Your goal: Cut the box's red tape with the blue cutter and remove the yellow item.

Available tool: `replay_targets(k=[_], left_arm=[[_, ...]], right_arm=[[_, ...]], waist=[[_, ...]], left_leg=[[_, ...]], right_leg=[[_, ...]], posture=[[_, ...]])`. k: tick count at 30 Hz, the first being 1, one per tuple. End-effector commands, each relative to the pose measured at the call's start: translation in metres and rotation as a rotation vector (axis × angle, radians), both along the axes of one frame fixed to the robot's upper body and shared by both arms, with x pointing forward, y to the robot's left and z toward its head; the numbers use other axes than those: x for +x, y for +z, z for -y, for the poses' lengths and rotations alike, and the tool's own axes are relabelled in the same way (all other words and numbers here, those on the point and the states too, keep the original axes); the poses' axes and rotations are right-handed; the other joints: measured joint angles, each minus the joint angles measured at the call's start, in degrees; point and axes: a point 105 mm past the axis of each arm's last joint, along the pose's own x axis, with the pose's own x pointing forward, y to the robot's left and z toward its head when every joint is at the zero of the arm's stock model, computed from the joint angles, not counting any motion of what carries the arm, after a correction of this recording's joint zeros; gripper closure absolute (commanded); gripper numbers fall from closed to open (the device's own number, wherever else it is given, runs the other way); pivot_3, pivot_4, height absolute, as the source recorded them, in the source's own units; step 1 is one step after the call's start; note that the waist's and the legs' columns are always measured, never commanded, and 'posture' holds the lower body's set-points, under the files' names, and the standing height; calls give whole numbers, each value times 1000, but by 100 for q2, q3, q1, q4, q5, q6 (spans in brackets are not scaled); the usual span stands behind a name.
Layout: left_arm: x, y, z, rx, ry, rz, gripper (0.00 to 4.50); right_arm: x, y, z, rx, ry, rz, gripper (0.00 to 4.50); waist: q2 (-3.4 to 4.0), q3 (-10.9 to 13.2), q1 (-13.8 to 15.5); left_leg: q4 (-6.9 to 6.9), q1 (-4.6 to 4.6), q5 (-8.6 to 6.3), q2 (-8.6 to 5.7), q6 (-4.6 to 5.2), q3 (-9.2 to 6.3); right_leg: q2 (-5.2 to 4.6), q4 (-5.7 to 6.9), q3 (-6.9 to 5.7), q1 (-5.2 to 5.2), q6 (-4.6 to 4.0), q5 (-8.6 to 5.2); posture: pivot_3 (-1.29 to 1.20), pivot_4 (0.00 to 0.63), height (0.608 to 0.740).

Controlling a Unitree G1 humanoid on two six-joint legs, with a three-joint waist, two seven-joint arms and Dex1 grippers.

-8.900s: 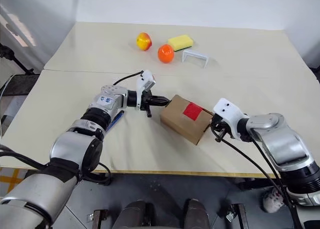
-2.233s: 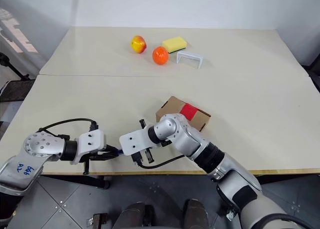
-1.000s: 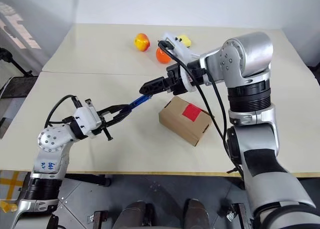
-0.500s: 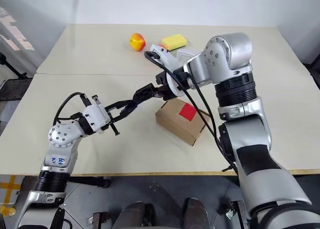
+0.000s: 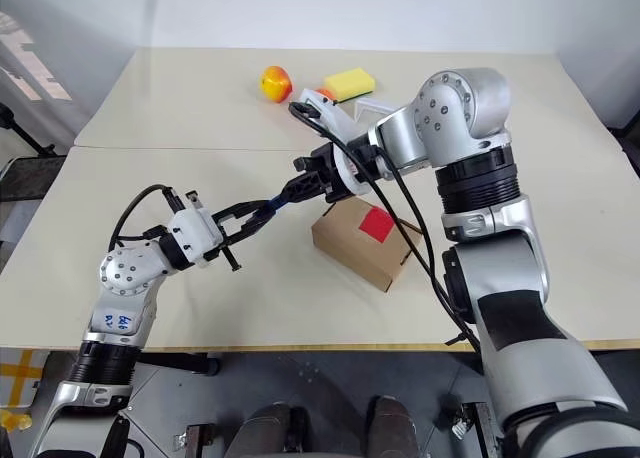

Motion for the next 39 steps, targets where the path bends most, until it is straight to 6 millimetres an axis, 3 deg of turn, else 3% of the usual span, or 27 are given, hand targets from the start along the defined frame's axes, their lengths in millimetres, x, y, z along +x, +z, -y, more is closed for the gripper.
replay_targets(k=[1, 5, 10, 13, 17, 19, 22, 26, 30, 32, 35, 39], left_arm=[[-1, 13, -4, -42, 22, 37, 3994], [2, 13, -4, -66, 20, -22, 3994], [2, 23, -4, -184, 16, -210, 2515], [4, 45, -29, -257, 79, -228, 1602], [3, 55, -47, -274, 121, -241, 509], [-2, 59, -78, -317, 193, -271, 0], [-17, 35, -102, -344, 253, -432, 0], [-43, 6, -95, -389, 207, -613, 0], [-66, -20, -67, -361, 127, -769, 0], [-67, -17, -47, -354, 60, -788, 0], [-60, 2, -11, -372, -59, -754, 572], [-51, 16, 42, -334, -199, -725, 1718]], right_arm=[[-3, 4, 4, -8, 5, 28, 4332], [-8, 9, 0, 18, 34, 44, 4332], [-9, 17, 0, 45, 32, 83, 4332], [-6, 24, 4, 67, 6, 112, 4332], [-4, 30, 7, 87, -13, 134, 4332], [-1, 38, 11, 105, -39, 165, 4332], [4, 43, 17, 111, -71, 199, 4332], [7, 47, 21, 122, -87, 221, 4332], [11, 50, 29, 125, -118, 245, 4332], [12, 51, 34, 124, -132, 255, 4332], [11, 55, 45, 122, -148, 289, 4332], [11, 57, 70, 79, -213, 354, 4332]], waist=[[0, 0, 4], [0, 0, 0], [-1, 0, -1], [-3, 2, 0], [-3, 2, -1], [-6, 4, -2], [-6, 4, -65], [-6, 4, -66], [-10, 5, 15], [-11, 5, 49], [-15, 4, 154], [-18, 3, 173]], left_leg=[[0, 0, 0, 0, 0, 0], [0, 0, 0, 0, 0, 0], [0, -1, 0, 5, 0, -2], [0, -1, 0, 5, 0, -3], [-3, -2, 0, 3, 0, -1], [-4, -3, 0, 3, 0, -1], [-23, 1, 1, 2, -2, 11], [-42, -2, 0, 2, -6, 8], [-42, -11, -1, 5, -7, -2], [-37, -13, -1, -1, -7, -4], [-26, -15, 0, -3, -6, -3], [-22, -16, 0, -10, -6, 0]], right_leg=[[0, 0, 0, 0, 0, 0], [0, 0, 0, 0, 0, 0], [0, 0, 3, 0, 0, 0], [0, 0, 3, -1, 0, 0], [1, 0, 4, -5, 0, 0], [1, 0, 4, -6, 0, 0], [1, 1, 7, -19, 0, 0], [1, 20, 11, -42, 0, 0], [0, 24, 18, -46, 0, 0], [1, 24, 21, -42, 0, 0], [0, 20, 28, -38, 0, 0], [0, 20, 27, -37, 1, 1]], posture=[[0, 150, 740], [0, 150, 740], [0, 150, 740], [0, 150, 740], [0, 150, 740], [0, 150, 740], [0, 150, 740], [0, 150, 740], [0, 150, 740], [0, 150, 740], [0, 150, 740], [0, 150, 740]])
